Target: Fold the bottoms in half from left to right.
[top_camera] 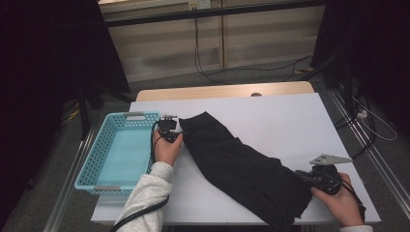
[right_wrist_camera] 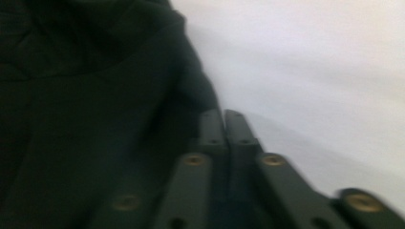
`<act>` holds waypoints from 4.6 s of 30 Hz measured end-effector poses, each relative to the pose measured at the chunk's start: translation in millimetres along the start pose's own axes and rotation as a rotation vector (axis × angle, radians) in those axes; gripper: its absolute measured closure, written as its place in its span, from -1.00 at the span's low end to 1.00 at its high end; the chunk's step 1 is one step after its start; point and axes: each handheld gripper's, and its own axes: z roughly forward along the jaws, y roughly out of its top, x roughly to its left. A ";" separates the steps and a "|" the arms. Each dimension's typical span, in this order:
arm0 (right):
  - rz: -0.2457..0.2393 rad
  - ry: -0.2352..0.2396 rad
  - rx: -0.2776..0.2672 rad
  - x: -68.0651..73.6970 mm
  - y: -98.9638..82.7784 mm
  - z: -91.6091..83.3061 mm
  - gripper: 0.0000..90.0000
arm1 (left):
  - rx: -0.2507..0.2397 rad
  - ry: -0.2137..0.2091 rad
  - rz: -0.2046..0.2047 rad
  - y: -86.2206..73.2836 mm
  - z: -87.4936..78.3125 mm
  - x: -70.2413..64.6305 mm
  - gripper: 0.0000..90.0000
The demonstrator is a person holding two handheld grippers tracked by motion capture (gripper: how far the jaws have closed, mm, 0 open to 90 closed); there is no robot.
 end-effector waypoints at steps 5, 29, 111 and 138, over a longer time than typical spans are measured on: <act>0.007 -0.027 -0.024 -13.6 7.1 -3.5 1.00 | -0.017 -0.004 -0.006 -0.8 -1.1 -0.6 0.89; -0.074 -0.042 -0.085 22.3 19.5 -1.9 0.24 | -0.028 0.020 0.063 -12.5 -13.2 -19.9 0.18; 0.086 -0.143 -0.045 -36.6 4.4 0.1 0.32 | -0.032 -0.001 0.205 -32.0 -21.3 -31.1 -0.62; 0.011 -0.074 -0.106 -15.8 20.0 -6.4 -0.04 | -0.040 -0.011 0.193 -1.2 -16.9 -19.2 -0.40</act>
